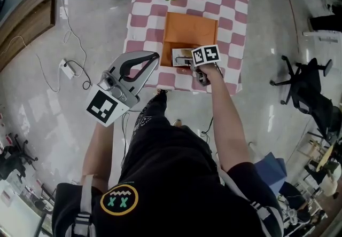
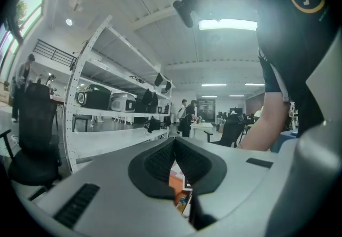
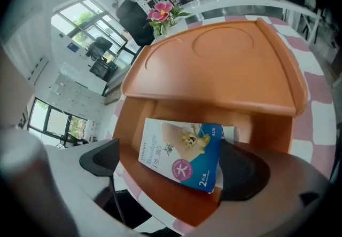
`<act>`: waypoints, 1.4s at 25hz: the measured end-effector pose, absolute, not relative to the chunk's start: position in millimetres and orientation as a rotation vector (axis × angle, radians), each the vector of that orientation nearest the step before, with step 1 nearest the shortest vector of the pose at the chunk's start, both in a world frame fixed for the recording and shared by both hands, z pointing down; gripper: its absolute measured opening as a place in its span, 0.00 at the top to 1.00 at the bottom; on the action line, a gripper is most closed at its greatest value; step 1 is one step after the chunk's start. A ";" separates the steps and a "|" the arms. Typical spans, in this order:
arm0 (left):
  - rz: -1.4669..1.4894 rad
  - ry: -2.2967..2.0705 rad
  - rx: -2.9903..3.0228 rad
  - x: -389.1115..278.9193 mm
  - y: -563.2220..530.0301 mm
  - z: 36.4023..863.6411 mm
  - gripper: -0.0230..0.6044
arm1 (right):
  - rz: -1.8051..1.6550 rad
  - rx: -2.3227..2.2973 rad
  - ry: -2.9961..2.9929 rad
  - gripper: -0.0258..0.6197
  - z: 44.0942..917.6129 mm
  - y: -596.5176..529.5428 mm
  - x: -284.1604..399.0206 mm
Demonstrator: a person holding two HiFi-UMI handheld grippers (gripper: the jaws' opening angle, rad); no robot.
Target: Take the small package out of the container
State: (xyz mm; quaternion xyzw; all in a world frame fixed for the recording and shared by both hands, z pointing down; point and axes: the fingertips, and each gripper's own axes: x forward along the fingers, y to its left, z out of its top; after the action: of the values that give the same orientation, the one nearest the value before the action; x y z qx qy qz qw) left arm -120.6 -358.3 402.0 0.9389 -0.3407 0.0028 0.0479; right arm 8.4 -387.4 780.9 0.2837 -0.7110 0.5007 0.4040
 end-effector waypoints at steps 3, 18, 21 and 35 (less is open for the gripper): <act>0.012 -1.043 2.863 -121.1 -357.9 401.4 0.93 | 1.299 0.678 -1.797 0.10 781.6 -384.8 5.8; 0.039 -1.051 2.853 -118.2 -355.8 403.2 0.93 | 1.356 0.619 -1.861 0.87 779.2 -383.6 14.3; 0.037 -1.049 2.856 -115.8 -356.5 401.2 0.93 | 1.381 0.608 -1.901 0.90 771.8 -383.2 13.2; 0.020 -1.009 2.892 -93.1 -346.1 393.2 0.93 | 1.317 0.636 -2.139 0.93 704.0 -377.1 33.9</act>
State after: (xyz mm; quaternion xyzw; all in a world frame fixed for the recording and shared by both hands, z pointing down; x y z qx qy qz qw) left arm -93.1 -346.1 393.2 0.9435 -0.3290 0.0065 0.0394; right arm 33.9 -377.1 704.0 0.2364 -0.7943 0.4892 0.2717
